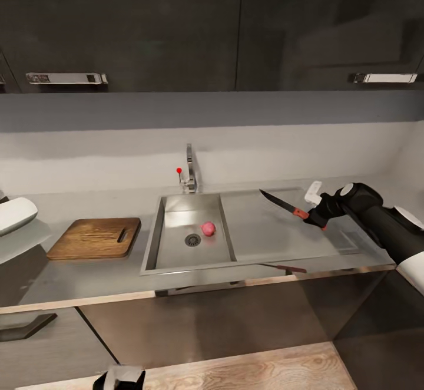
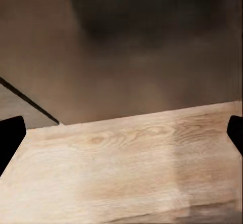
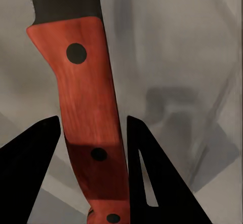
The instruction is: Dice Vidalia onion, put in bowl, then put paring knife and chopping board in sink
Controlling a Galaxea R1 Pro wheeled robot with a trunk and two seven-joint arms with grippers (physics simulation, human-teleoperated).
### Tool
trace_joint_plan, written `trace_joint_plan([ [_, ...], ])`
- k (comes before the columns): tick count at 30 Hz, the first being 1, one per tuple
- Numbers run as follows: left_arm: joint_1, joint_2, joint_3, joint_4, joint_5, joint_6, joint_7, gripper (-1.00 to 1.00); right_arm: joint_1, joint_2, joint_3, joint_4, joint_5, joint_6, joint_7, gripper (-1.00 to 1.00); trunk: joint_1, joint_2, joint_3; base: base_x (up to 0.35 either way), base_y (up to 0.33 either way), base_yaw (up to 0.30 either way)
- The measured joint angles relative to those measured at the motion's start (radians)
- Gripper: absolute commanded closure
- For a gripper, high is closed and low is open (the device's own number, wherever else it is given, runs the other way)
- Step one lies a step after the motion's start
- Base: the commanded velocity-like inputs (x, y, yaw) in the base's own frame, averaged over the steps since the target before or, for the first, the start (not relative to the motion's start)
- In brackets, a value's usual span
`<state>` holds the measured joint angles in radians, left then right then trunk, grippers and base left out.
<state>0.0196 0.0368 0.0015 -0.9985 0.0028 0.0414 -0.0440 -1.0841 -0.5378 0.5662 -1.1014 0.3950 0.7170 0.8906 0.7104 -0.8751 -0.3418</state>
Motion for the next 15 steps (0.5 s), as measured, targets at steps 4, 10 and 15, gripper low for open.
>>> trace_joint_plan([
  [4, 0.000, 0.010, 0.000, -0.257, 0.000, 0.196, -0.096, -1.00, -0.001, 0.000, -0.016, 0.000, 0.000, 0.000, 0.001, 1.00, 0.000, 0.000, 0.000, 0.000, 0.000, 0.000],
  [10, 0.028, 0.010, 0.008, -0.303, -0.001, 0.245, -0.121, -1.00, -0.029, -0.028, 0.002, 0.027, 0.033, 0.019, 0.006, 1.00, 0.000, 0.000, 0.000, -0.088, 0.000, 0.000],
  [15, 0.057, 0.000, 0.007, -0.275, -0.001, 0.238, -0.122, -1.00, -0.029, -0.057, 0.017, 0.026, 0.048, 0.018, -0.009, 1.00, 0.000, 0.000, 0.000, -0.252, 0.000, 0.000],
])
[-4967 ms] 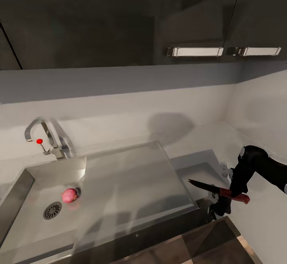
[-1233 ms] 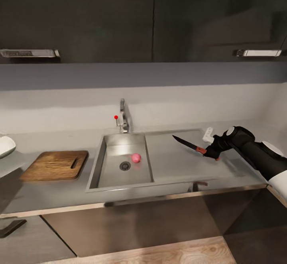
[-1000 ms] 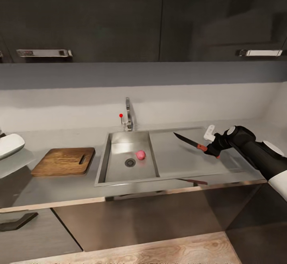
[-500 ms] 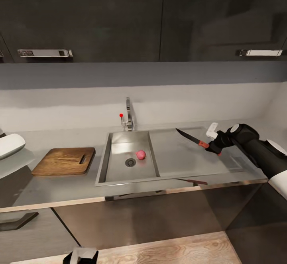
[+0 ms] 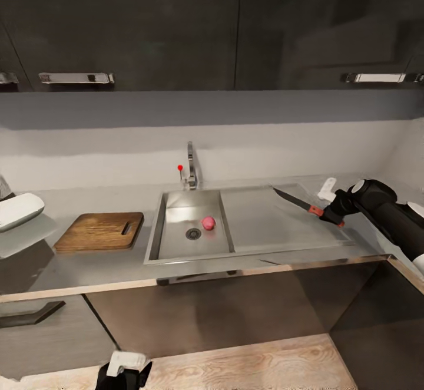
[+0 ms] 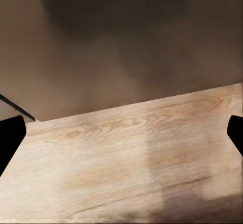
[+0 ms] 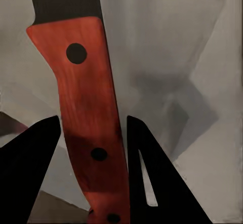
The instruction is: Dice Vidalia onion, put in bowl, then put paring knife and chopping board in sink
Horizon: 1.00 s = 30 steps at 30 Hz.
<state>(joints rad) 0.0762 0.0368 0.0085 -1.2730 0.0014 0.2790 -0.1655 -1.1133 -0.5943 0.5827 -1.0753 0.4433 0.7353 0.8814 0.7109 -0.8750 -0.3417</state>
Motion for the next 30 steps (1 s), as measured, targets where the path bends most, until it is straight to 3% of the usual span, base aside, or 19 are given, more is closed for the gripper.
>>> trace_joint_plan([
  [5, 0.028, 0.000, -0.002, -0.013, 0.000, 0.002, 0.000, -1.00, 0.001, -0.025, 0.022, 0.000, -0.001, 0.000, -0.027, 1.00, 0.000, 0.000, 0.000, -0.040, 0.000, 0.000],
  [8, 0.045, -0.002, -0.003, -0.030, 0.000, 0.013, 0.002, -1.00, 0.002, -0.025, 0.039, 0.000, -0.002, 0.000, -0.043, 1.00, -0.001, 0.000, 0.000, -0.003, 0.000, 0.000],
  [19, 0.103, -0.016, 0.001, -0.092, -0.003, 0.041, 0.007, -1.00, 0.002, -0.025, 0.042, 0.001, -0.001, 0.000, -0.066, 1.00, -0.001, 0.000, 0.000, 0.000, 0.000, 0.000],
  [20, 0.102, -0.017, 0.001, -0.228, -0.005, 0.040, 0.009, -1.00, 0.002, -0.025, 0.042, 0.001, -0.001, 0.000, -0.075, 1.00, 0.000, 0.000, 0.000, 0.000, 0.000, 0.000],
  [21, 0.098, -0.019, 0.001, -0.324, -0.003, 0.036, 0.009, -1.00, 0.002, -0.025, 0.043, 0.001, -0.001, 0.000, -0.087, 1.00, -0.001, 0.000, 0.000, 0.000, 0.000, 0.000],
  [26, 0.092, -0.025, 0.001, -0.322, -0.004, -0.100, 0.010, -1.00, 0.003, -0.025, 0.054, 0.001, -0.001, 0.000, -0.097, 1.00, 0.000, 0.000, 0.000, -0.053, 0.029, 0.000],
  [30, 0.091, -0.026, 0.000, -0.322, -0.005, -0.131, 0.010, -1.00, 0.003, -0.025, 0.055, 0.002, -0.001, 0.000, -0.097, 1.00, 0.000, 0.000, 0.000, -0.142, 0.081, 0.000],
])
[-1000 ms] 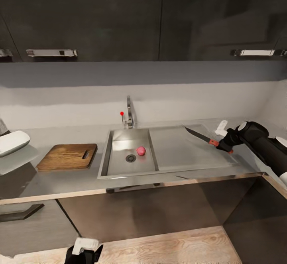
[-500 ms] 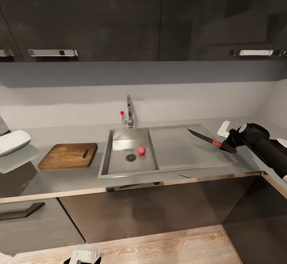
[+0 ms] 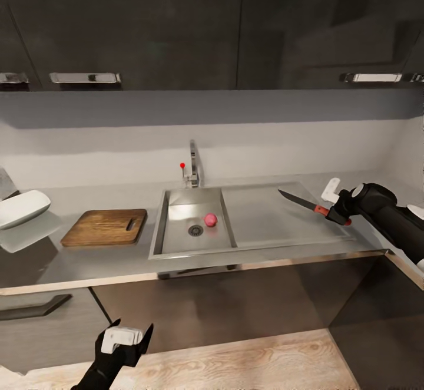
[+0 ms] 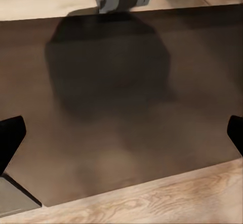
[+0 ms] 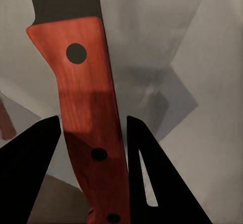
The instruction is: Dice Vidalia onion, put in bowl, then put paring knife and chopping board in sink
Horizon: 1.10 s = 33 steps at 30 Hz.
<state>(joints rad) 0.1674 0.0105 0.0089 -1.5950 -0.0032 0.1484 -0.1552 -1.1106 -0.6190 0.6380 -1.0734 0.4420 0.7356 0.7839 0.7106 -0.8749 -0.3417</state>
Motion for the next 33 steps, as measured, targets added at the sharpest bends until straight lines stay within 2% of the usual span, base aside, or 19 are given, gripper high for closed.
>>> trace_joint_plan([
  [7, -0.008, 0.002, 0.001, 0.000, -0.002, -0.010, 0.000, -1.00, 0.000, 0.000, 0.001, 0.001, 0.000, 0.000, 0.000, 1.00, 0.000, 0.000, 0.000, -0.014, 0.008, 0.000],
  [10, -0.047, 0.002, 0.001, 0.000, -0.002, -0.005, 0.002, -1.00, 0.000, 0.000, 0.001, 0.001, 0.000, 0.000, 0.000, 1.00, 0.000, 0.000, 0.000, 0.000, 0.000, 0.000],
  [13, -0.121, 0.002, 0.002, 0.001, -0.002, 0.053, 0.009, -1.00, 0.000, 0.000, 0.012, 0.001, 0.000, 0.000, 0.000, 1.00, 0.000, 0.000, 0.000, 0.000, 0.000, 0.000],
  [15, -0.210, 0.002, 0.002, 0.001, -0.002, 0.161, 0.014, -1.00, 0.000, 0.000, 0.028, 0.002, 0.000, 0.000, -0.001, 1.00, 0.000, 0.000, 0.000, 0.000, 0.000, 0.000],
  [16, -0.237, 0.002, 0.002, 0.001, -0.002, 0.194, 0.014, -1.00, 0.000, 0.000, 0.032, 0.002, 0.000, 0.000, -0.001, 1.00, 0.000, 0.000, 0.000, 0.000, 0.000, 0.000],
  [19, -0.384, 0.000, 0.001, 0.001, -0.001, 0.346, 0.014, -1.00, 0.000, 0.000, 0.052, 0.002, 0.000, 0.000, -0.004, 1.00, 0.000, 0.000, 0.000, 0.000, 0.000, 0.000],
  [20, -0.469, -0.011, 0.001, 0.001, 0.000, 0.394, 0.015, -1.00, 0.000, 0.000, 0.059, 0.003, -0.001, 0.000, -0.004, 1.00, 0.000, 0.000, 0.000, 0.000, 0.000, 0.000],
  [21, -0.528, -0.020, 0.001, 0.001, 0.001, 0.425, 0.014, -1.00, 0.000, 0.000, 0.061, 0.003, 0.000, 0.000, -0.004, 1.00, 0.000, 0.000, 0.000, 0.000, 0.000, 0.000],
  [22, -0.548, -0.026, 0.001, 0.001, 0.001, 0.445, 0.014, -1.00, 0.000, 0.000, 0.062, 0.003, 0.000, 0.000, -0.005, 1.00, 0.000, 0.000, 0.000, 0.000, 0.000, 0.000],
  [24, -0.628, -0.054, 0.001, 0.001, 0.002, 0.537, 0.013, -1.00, 0.000, 0.000, 0.064, 0.003, 0.000, 0.000, -0.005, 1.00, 0.000, 0.000, 0.000, 0.000, 0.000, 0.000],
  [26, -0.744, -0.090, 0.001, 0.007, 0.003, 0.670, 0.011, -1.00, 0.000, 0.000, 0.065, 0.003, 0.000, 0.000, -0.005, 1.00, 0.000, 0.000, 0.000, 0.000, 0.000, 0.000],
  [28, -0.811, -0.102, 0.001, 0.033, 0.002, 0.726, 0.011, -1.00, 0.000, 0.000, 0.065, 0.003, 0.000, 0.000, -0.005, 1.00, 0.000, 0.000, 0.000, 0.000, 0.000, 0.000],
  [30, -0.906, -0.114, 0.001, 0.127, 0.003, 0.783, 0.011, -1.00, 0.000, 0.000, 0.065, 0.003, -0.001, 0.000, -0.005, 1.00, 0.000, 0.000, 0.000, 0.000, 0.000, 0.000],
  [31, -0.961, -0.119, 0.001, 0.211, 0.003, 0.800, 0.011, -1.00, 0.000, 0.000, 0.065, 0.003, -0.001, 0.000, -0.005, 1.00, 0.000, 0.000, 0.000, 0.000, 0.000, 0.000],
  [32, -1.112, -0.129, 0.001, 0.462, 0.001, 0.811, 0.012, -1.00, 0.000, 0.000, 0.065, 0.003, -0.002, 0.000, -0.005, 1.00, 0.000, 0.000, 0.000, 0.000, 0.000, 0.000],
  [33, -1.252, -0.136, 0.001, 0.672, 0.004, 0.788, 0.012, -1.00, 0.000, 0.000, 0.065, 0.003, -0.002, 0.000, -0.005, 1.00, 0.000, 0.000, 0.000, 0.000, 0.000, 0.000],
])
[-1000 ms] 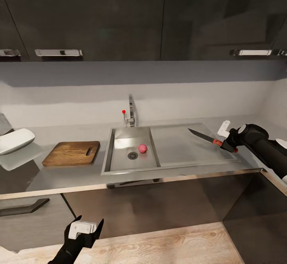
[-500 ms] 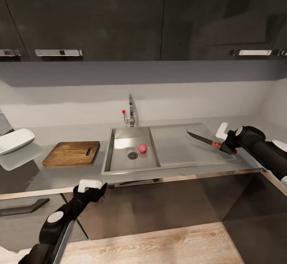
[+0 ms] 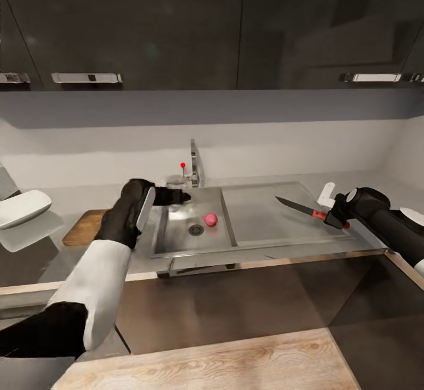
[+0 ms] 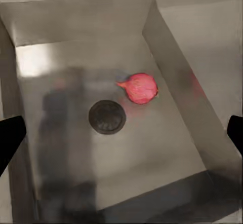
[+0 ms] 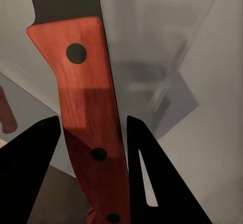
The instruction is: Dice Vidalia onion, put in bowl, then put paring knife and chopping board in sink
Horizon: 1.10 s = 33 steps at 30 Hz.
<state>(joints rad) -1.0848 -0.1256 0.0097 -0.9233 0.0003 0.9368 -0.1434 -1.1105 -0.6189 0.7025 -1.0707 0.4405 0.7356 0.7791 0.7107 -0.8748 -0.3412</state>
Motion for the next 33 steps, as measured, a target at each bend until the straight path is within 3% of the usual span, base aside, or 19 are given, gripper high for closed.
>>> trace_joint_plan([
  [1, -0.048, -0.010, 0.000, 0.153, 0.000, -0.045, 0.003, -1.00, 0.000, 0.000, -0.001, 0.000, 0.000, 0.000, 0.000, 1.00, 0.000, 0.000, 0.000, 0.000, 0.000, 0.000],
  [2, -0.073, -0.016, 0.000, 0.235, -0.002, -0.074, 0.012, -1.00, 0.000, 0.000, -0.001, 0.000, 0.000, 0.000, 0.000, 1.00, 0.000, 0.000, 0.000, 0.000, 0.000, 0.000],
  [5, -0.105, -0.025, 0.000, 0.325, -0.003, -0.110, 0.059, -1.00, 0.000, 0.000, -0.003, 0.000, -0.001, 0.000, 0.000, 1.00, 0.000, 0.000, 0.000, 0.000, 0.000, 0.000],
  [10, -0.118, -0.029, -0.003, 0.361, -0.003, -0.141, 0.096, -1.00, 0.000, 0.000, -0.018, -0.001, -0.001, 0.000, 0.000, 1.00, 0.000, 0.000, 0.000, 0.000, 0.000, 0.000],
  [19, -0.118, -0.028, -0.005, 0.390, -0.003, -0.174, 0.097, -1.00, 0.000, 0.000, -0.197, -0.011, 0.000, 0.000, 0.000, 1.00, -0.001, 0.000, 0.000, 0.149, -0.069, 0.000],
  [33, -0.117, -0.028, -0.006, 0.492, -0.003, -0.231, 0.097, -1.00, 0.000, 0.000, -0.223, -0.123, 0.001, 0.001, 0.001, 1.00, -0.001, 0.000, 0.000, 0.292, -0.178, 0.000],
])
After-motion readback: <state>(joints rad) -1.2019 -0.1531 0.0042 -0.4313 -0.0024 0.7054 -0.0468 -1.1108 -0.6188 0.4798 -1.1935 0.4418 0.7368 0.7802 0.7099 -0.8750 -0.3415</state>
